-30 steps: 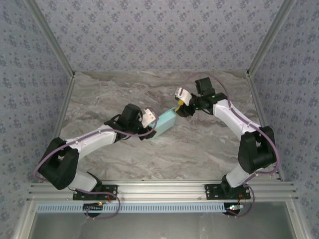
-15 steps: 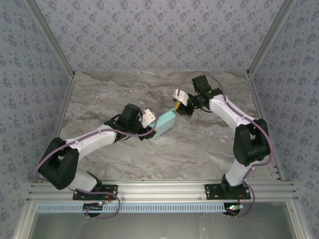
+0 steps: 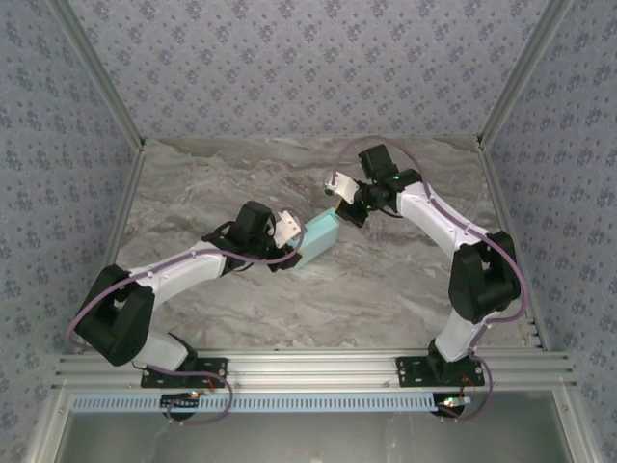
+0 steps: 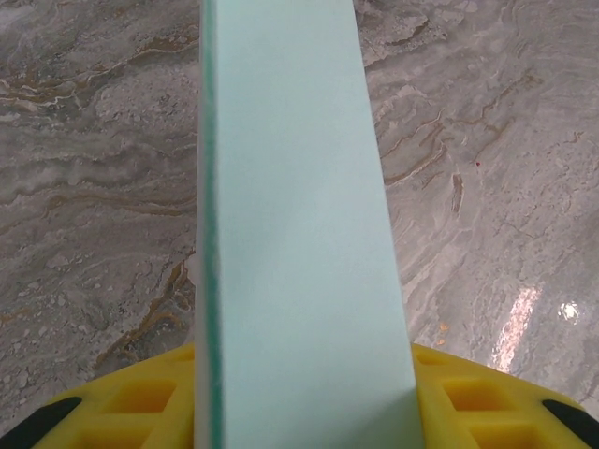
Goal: Fold the paper box
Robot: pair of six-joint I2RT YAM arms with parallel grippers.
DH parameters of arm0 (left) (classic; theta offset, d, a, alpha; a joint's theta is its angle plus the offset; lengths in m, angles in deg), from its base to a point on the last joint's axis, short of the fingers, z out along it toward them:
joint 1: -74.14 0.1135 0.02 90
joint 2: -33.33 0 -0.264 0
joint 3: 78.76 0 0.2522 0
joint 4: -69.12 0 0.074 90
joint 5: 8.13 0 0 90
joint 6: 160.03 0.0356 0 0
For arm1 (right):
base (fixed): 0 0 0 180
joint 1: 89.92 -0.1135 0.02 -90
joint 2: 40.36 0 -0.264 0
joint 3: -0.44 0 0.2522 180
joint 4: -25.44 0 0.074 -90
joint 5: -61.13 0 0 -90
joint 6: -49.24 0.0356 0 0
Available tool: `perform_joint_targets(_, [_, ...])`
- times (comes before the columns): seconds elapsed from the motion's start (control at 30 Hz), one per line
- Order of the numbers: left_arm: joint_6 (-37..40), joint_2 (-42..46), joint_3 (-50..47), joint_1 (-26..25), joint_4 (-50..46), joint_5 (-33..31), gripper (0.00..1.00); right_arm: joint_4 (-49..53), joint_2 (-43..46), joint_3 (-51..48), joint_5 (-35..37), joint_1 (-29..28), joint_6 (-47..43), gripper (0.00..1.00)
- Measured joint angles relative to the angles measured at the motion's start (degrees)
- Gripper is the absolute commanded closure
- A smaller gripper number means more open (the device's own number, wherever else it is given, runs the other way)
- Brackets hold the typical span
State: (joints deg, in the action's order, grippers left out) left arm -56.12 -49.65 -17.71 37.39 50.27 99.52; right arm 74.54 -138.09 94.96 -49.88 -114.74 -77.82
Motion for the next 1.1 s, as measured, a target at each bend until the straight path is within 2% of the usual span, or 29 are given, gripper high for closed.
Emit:
perform_joint_targets(0.27, [1.4, -2.2, 0.0, 0.0, 2.0, 1.9, 0.73, 5.6, 0.0, 2.5, 10.6, -3.5, 17.2, 1.0])
perform_joint_targets(0.47, [3.3, -5.1, 2.5, -0.1, 1.4, 5.4, 0.74, 6.0, 4.0, -1.7, 16.3, -4.9, 27.2, 1.0])
perform_joint_targets(0.77, [5.6, -8.0, 5.3, -0.7, 1.2, 9.6, 0.74, 2.0, 12.2, -10.3, 20.5, -5.2, 36.1, 1.0])
perform_joint_targets(1.1, [7.0, -10.9, 6.7, -1.2, 0.2, 10.4, 0.74, -3.3, 15.7, -18.5, 22.1, -5.5, 39.5, 1.0])
